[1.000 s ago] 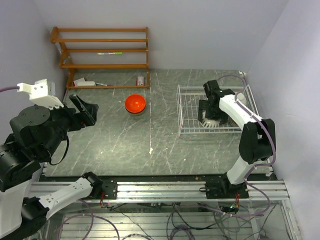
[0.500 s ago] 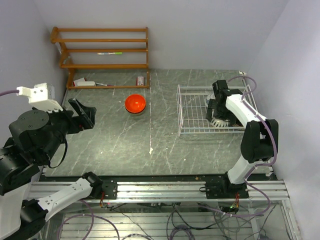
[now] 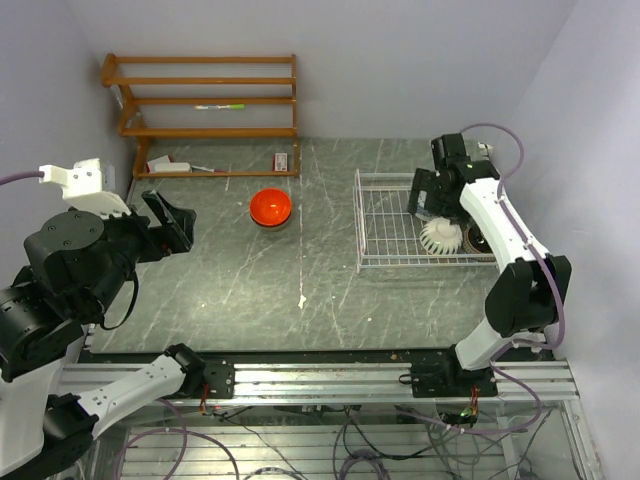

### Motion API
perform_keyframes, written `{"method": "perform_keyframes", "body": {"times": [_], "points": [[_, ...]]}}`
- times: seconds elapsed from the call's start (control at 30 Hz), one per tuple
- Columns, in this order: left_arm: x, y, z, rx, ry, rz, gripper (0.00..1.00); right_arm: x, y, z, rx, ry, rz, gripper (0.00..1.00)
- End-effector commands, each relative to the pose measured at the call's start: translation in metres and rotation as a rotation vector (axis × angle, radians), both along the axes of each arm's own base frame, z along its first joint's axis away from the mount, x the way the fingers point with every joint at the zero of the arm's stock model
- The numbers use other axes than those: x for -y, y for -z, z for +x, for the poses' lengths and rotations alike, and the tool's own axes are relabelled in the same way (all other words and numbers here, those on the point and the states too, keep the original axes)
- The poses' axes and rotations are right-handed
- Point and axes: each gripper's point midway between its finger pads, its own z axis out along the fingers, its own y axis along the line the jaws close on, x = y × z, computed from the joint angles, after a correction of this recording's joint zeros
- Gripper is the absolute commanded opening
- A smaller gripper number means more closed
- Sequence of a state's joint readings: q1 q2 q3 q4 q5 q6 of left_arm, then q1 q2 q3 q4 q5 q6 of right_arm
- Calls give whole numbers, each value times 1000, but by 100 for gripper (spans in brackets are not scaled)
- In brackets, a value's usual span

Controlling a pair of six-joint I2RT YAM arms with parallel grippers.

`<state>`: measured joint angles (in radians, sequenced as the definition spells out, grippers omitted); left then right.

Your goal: Load the bowls into the dish rack

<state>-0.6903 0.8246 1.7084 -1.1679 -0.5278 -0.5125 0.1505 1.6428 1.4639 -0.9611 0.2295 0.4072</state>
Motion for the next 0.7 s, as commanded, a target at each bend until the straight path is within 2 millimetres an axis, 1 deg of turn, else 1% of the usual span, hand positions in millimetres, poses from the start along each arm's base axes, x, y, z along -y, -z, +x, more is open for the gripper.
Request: {"method": "perform_keyframes", "body": {"times": [0.0, 0.07, 0.13, 0.17, 0.2, 0.23, 0.27, 0.37, 0.4, 0.47, 0.53, 0.57, 0.67], "points": [[1, -8, -2, 16, 7, -36, 99, -58, -59, 4, 119, -155, 110, 100], [-1, -9, -4, 17, -4, -47, 99, -95, -77, 6, 145, -226, 132, 100], [-4, -11, -5, 22, -16, -61, 99, -139, -95, 9, 181, -310, 165, 100], [-5, -12, -6, 26, -21, -70, 99, -158, -101, 12, 196, -341, 181, 100], [-5, -14, -6, 28, -23, -77, 99, -185, -105, 9, 201, -394, 200, 100], [-6, -15, -7, 30, -23, -83, 99, -208, -112, 11, 219, -434, 223, 100], [-6, -16, -7, 32, -25, -88, 99, -230, -111, 11, 222, -474, 239, 100], [-8, -20, -10, 34, -26, -96, 99, -293, -98, 10, 220, -600, 290, 99], [-8, -20, -10, 31, -27, -98, 99, -314, -91, 8, 212, -644, 307, 99], [-8, -20, -11, 27, -25, -101, 99, -348, -70, 10, 192, -708, 336, 97], [-9, -18, -13, 17, -25, -102, 99, -375, -54, 13, 183, -762, 373, 95], [-9, -18, -13, 15, -27, -105, 99, -389, -41, 16, 178, -788, 385, 94], [-8, -16, -15, 5, -20, -115, 99, -414, -23, 22, 201, -847, 415, 89]]}}
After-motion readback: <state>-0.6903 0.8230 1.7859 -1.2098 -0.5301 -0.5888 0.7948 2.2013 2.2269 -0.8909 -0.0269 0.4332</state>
